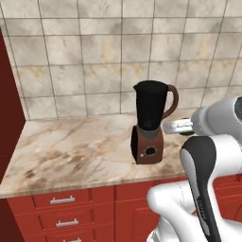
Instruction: Grab the garlic and lime from the fridge, place them in the blender, close the lid, and turn on the blender to create a marinade.
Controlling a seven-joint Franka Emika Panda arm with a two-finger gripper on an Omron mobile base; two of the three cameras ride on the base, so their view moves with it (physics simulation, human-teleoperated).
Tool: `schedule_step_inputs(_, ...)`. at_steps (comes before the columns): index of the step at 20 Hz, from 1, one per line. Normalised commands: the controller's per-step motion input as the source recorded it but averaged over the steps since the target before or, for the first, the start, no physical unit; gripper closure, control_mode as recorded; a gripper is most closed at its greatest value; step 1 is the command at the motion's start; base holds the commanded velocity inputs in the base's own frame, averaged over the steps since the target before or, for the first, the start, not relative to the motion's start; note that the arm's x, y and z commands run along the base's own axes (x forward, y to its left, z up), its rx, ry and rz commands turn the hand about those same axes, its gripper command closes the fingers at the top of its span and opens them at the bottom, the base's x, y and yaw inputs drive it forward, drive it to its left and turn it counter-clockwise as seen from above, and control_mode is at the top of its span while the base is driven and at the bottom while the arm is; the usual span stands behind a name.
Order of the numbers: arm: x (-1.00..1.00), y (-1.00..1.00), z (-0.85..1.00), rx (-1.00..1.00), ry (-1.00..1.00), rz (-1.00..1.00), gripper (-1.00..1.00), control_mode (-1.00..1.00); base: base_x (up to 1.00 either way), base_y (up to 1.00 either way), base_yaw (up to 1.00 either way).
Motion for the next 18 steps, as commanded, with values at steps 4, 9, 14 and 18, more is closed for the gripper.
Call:
schedule_step_inputs(4,0.00,0.05,0.25,0.00,0.00,0.03,1.00,-1.00,0.11,0.15,0.11)
schedule_step_inputs(9,0.52,0.03,0.98,0.00,0.09,0.02,1.00,-1.00,0.00,0.00,0.00)
schedule_step_inputs(14,0.95,0.00,0.75,-0.02,0.16,0.00,1.00,-1.00,0.00,0.00,0.00)
schedule_step_inputs(18,0.58,0.00,0.01,-0.10,0.02,-0.10,1.00,-1.00,0.00,0.00,0.00)
